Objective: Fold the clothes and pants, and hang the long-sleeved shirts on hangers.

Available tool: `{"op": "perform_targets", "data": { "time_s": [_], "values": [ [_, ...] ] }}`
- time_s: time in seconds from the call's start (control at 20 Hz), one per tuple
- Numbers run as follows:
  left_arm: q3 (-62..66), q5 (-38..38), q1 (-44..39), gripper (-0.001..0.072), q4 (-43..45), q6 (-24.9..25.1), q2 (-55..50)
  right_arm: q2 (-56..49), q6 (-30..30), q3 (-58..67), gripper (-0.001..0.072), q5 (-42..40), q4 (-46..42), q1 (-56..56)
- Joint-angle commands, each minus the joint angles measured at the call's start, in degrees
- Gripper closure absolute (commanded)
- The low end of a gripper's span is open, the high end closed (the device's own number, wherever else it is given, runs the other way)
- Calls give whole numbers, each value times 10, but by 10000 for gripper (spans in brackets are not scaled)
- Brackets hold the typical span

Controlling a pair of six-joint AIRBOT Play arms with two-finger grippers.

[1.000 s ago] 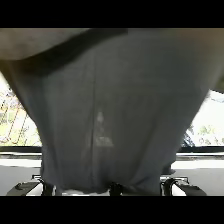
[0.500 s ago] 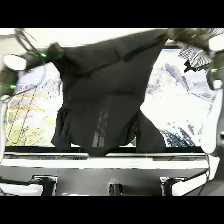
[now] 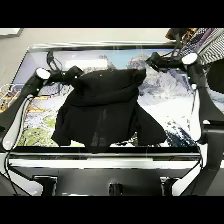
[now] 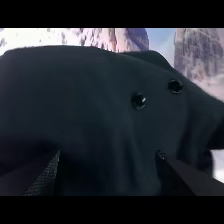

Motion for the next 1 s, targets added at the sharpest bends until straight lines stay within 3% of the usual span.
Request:
{"op": "perform_targets", "data": {
  "time_s": [0.0,0.15,0.25,0.4,0.55,0.6,0.7,0.95],
  "values": [
    [17,-125,44,22,-3,-16,48,57,-14,0,94,169,2,-51],
    [-3,-221,85,21,51,-17,135,122,-21,-17,111,295,-8,-109],
    [-85,-245,94,20,83,-16,211,188,-20,-102,131,296,0,-136],
    [-299,-203,93,20,75,-30,348,308,-3,-330,129,282,-5,-122],
    [-503,-157,85,20,27,-53,476,435,17,-578,98,200,-4,-64],
    [-553,-151,81,20,18,-65,509,474,33,-652,48,166,-5,-37],
    [-628,-150,75,20,15,-90,560,528,75,-769,34,103,-3,18],
    [-702,-150,74,21,0,-94,596,548,142,-897,34,-33,20,162]
  ]
}}
